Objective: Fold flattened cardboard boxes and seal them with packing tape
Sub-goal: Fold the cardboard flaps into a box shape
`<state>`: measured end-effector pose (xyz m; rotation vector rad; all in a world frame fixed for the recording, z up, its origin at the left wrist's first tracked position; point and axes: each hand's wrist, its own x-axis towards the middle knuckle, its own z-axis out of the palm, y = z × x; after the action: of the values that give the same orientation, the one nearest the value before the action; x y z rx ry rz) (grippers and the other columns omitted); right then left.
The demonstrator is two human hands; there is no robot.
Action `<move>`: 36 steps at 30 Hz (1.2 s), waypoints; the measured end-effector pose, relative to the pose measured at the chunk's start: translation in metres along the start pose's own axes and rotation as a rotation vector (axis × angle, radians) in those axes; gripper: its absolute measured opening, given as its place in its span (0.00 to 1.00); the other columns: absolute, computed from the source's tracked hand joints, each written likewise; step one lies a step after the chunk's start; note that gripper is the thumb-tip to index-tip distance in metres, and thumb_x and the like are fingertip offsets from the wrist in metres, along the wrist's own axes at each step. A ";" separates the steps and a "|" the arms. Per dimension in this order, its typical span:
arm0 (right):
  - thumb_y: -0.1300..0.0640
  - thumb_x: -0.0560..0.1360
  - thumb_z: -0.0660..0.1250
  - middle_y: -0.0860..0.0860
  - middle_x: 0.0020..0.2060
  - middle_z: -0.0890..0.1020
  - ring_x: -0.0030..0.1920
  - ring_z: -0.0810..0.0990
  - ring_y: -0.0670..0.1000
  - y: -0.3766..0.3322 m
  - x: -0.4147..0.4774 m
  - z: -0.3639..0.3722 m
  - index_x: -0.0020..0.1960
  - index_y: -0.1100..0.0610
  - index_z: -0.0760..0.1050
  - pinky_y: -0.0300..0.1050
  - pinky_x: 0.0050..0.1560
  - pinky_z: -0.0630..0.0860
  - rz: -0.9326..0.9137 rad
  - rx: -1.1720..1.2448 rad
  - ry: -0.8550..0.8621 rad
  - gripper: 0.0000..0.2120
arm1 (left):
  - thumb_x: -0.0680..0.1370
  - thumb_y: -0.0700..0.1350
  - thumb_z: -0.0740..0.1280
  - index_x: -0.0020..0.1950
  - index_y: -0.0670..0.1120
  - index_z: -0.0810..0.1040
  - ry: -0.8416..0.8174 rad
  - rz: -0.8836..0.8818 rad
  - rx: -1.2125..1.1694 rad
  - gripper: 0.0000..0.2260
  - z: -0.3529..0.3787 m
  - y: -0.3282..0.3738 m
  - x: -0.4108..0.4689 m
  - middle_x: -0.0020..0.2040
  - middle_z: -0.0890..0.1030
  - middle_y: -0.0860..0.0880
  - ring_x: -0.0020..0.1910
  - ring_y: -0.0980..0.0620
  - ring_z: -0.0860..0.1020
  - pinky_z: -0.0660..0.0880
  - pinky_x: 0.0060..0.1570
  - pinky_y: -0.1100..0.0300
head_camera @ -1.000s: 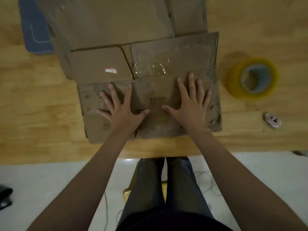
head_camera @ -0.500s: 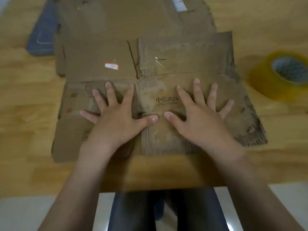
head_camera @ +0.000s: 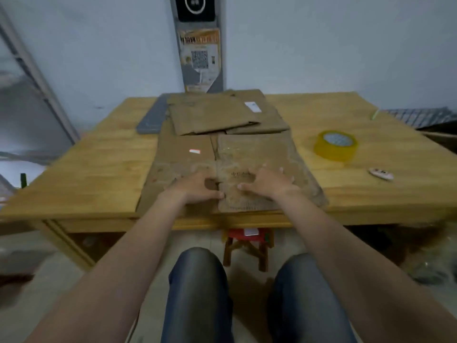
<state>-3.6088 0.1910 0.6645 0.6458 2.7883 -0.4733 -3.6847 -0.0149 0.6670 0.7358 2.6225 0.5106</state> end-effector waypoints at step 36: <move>0.41 0.71 0.76 0.46 0.69 0.78 0.69 0.75 0.49 0.070 -0.045 -0.005 0.67 0.48 0.80 0.43 0.64 0.70 -0.241 0.229 0.164 0.26 | 0.73 0.50 0.79 0.60 0.51 0.85 0.083 0.122 0.124 0.16 -0.002 0.050 0.003 0.54 0.82 0.54 0.59 0.51 0.80 0.72 0.45 0.64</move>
<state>-3.5382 0.2353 0.6649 0.4093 3.0113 -0.8314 -3.6667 0.0260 0.6893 0.9375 2.7178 0.4229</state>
